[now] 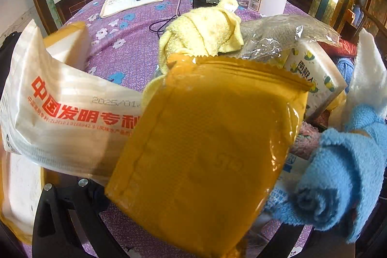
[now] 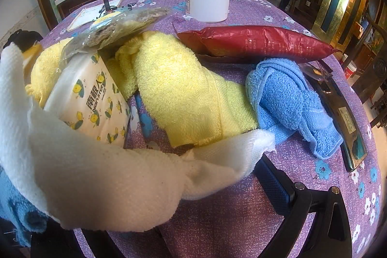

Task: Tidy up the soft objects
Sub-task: 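Grasp the white towel with the right tool and lift it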

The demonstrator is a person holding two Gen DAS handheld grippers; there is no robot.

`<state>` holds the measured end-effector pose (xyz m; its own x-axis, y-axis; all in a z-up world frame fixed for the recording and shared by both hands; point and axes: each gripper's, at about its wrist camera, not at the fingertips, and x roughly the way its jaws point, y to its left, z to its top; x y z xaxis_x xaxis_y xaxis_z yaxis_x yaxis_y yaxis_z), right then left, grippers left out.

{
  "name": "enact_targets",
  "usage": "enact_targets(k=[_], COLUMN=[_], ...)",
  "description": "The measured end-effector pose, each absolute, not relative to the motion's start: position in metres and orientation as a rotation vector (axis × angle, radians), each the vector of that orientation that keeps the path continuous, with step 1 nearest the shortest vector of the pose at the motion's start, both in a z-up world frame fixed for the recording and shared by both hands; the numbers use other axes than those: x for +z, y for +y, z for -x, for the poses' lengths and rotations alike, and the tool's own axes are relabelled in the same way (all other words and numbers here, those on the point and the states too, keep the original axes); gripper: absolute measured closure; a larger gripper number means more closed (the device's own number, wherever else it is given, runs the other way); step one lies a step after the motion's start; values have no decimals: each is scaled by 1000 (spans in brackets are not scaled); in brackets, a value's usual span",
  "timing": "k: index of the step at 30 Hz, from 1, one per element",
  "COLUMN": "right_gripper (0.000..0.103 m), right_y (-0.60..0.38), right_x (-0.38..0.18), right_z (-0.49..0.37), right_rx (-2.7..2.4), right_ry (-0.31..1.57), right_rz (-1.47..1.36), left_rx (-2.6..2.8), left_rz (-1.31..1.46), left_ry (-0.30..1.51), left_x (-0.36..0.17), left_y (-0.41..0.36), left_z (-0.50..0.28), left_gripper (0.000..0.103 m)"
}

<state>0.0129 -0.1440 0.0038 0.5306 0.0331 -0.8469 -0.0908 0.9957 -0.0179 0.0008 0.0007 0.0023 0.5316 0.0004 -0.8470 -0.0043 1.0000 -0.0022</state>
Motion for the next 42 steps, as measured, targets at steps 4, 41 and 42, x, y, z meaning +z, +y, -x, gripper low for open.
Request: enact_targets(k=[4,41,42], right_gripper=[1,4,5], right_y=[-144,-199,-200], right_x=[4,77,79], right_z=[-13,85,90], right_rx=[74,354,358], right_ry=[1009,700,688], right_rz=[62,-93,-98], left_rx=[3,-31,-57], left_rz=[4,-6,-6], left_ry=[1010,1039,1041], left_x=[2,3,3], left_y=[1,4,2], left_z=[-1,4,6], left_gripper=[0,0,0])
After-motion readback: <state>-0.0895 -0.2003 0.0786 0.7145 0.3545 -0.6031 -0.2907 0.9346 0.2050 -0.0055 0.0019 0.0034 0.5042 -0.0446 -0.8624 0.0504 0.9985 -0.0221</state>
